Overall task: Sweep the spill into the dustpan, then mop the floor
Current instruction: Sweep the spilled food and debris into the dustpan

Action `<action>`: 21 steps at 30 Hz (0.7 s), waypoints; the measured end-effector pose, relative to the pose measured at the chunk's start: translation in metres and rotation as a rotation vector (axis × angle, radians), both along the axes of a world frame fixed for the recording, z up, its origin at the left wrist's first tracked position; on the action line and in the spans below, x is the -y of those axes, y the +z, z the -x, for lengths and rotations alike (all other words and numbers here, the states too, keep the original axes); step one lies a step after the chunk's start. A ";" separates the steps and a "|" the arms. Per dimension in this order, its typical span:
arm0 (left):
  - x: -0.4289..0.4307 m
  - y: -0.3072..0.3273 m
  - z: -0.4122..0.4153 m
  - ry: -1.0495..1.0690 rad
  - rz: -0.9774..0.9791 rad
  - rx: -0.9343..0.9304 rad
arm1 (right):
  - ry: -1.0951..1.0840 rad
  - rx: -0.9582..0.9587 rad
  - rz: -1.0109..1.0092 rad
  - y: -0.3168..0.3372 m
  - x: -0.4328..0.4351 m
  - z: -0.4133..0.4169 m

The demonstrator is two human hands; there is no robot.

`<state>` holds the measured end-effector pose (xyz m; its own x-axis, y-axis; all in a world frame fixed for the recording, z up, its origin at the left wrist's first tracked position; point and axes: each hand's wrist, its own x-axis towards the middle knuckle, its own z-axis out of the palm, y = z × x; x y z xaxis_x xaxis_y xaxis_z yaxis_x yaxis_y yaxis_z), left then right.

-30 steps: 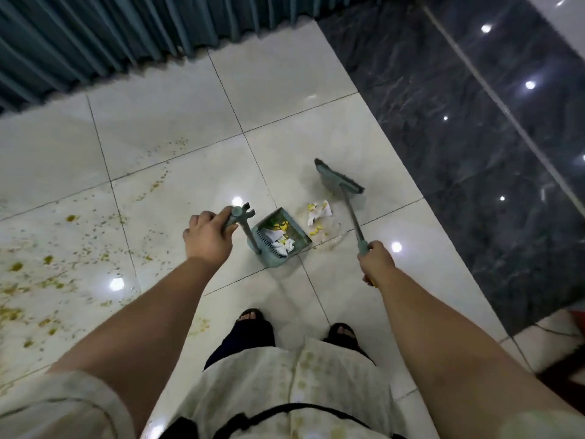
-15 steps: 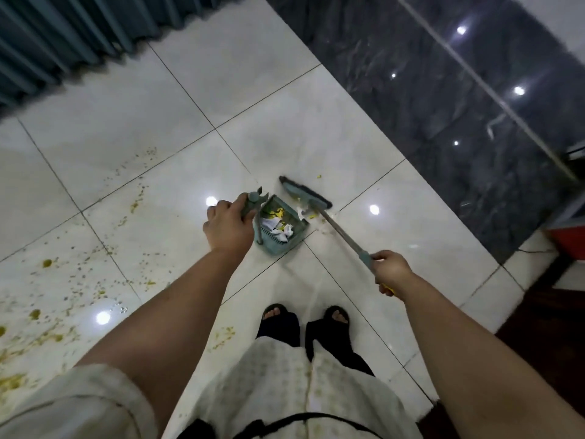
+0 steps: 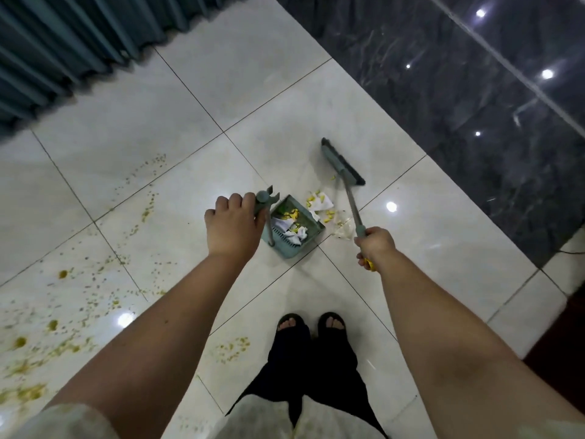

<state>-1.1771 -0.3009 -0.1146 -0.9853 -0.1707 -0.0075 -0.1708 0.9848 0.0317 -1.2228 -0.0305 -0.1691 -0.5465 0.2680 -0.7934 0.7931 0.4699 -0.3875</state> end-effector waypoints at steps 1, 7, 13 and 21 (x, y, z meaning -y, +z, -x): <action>0.001 -0.005 -0.002 -0.008 -0.017 -0.052 | 0.035 0.000 -0.025 -0.008 0.002 -0.009; 0.000 -0.003 -0.003 0.043 -0.164 -0.100 | 0.040 0.157 0.085 0.028 -0.013 -0.076; 0.001 0.000 0.000 0.009 -0.153 -0.104 | -0.042 0.115 0.146 0.099 -0.059 -0.067; 0.003 -0.010 0.003 -0.020 -0.068 -0.200 | 0.014 -0.016 0.081 0.047 -0.011 -0.017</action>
<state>-1.1806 -0.3036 -0.1241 -0.9715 -0.1572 0.1773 -0.1352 0.9823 0.1299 -1.2055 -0.0194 -0.1218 -0.5621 0.1960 -0.8035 0.7804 0.4475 -0.4368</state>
